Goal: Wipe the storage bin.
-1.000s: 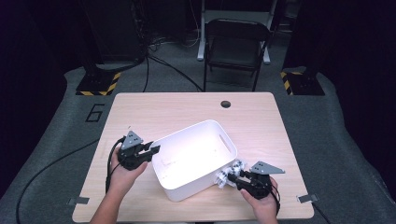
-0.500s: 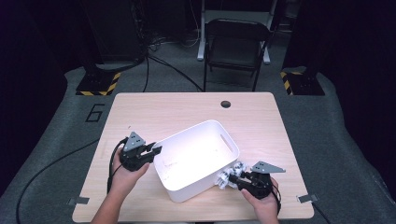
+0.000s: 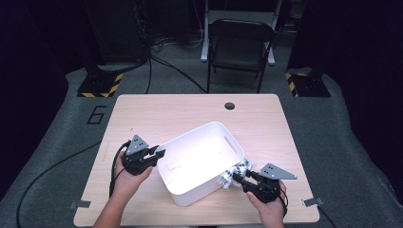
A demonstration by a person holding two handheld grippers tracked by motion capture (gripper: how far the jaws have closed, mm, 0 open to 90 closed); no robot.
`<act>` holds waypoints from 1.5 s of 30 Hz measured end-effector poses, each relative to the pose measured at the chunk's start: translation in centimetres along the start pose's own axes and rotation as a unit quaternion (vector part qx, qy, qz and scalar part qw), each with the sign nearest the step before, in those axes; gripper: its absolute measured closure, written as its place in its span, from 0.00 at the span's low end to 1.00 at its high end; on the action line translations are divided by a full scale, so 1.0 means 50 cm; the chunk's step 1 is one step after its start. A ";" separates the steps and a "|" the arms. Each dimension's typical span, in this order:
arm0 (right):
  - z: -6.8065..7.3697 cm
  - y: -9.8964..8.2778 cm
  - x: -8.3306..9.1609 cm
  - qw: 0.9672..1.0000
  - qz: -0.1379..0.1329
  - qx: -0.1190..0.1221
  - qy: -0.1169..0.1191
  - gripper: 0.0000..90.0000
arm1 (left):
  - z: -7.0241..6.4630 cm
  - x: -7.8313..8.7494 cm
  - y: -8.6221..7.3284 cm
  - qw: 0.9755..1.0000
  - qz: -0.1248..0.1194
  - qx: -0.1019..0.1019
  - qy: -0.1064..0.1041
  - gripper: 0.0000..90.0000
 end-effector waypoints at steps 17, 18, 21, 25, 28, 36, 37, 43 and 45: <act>-0.025 -0.061 -0.081 0.993 0.120 -0.007 -0.005 0.69 | 0.004 0.000 -0.007 1.000 -0.017 0.013 -0.014 0.76; -0.025 -0.061 -0.081 0.993 0.121 -0.009 -0.006 0.69 | 0.004 0.000 -0.007 1.000 -0.017 0.013 -0.015 0.76; -0.025 -0.057 -0.077 0.994 0.112 -0.006 -0.008 0.69 | 0.003 -0.001 -0.007 1.000 -0.018 0.013 -0.012 0.76; -0.010 -0.029 -0.048 0.998 0.057 0.005 -0.001 0.69 | 0.003 -0.001 -0.007 1.000 -0.019 0.012 -0.013 0.76; 0.004 -0.008 -0.021 1.000 0.018 0.006 -0.002 0.69 | 0.001 -0.002 -0.006 1.000 -0.019 0.008 -0.019 0.76; -0.018 -0.027 -0.036 0.999 0.052 -0.005 -0.005 0.70 | 0.000 -0.002 -0.004 1.000 -0.015 0.004 -0.023 0.75; -0.022 -0.034 -0.043 0.998 0.063 -0.007 -0.007 0.70 | 0.000 -0.002 -0.004 1.000 -0.016 0.003 -0.022 0.75; -0.038 -0.046 -0.060 0.995 0.096 -0.019 -0.010 0.70 | 0.000 -0.002 -0.005 1.000 -0.016 0.005 -0.024 0.75; -0.030 -0.040 -0.053 0.996 0.083 -0.010 -0.014 0.70 | 0.000 -0.002 -0.004 1.000 -0.017 0.005 -0.022 0.75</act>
Point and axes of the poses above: each handheld gripper's, and its own axes: x roughly backward along the jaws, y roughly out of its top, z roughly to its left, the point moved 1 cm from there along -x, roughly forward along the jaws, and after that the axes turned 11 degrees about -x, right-handed, at the moved point
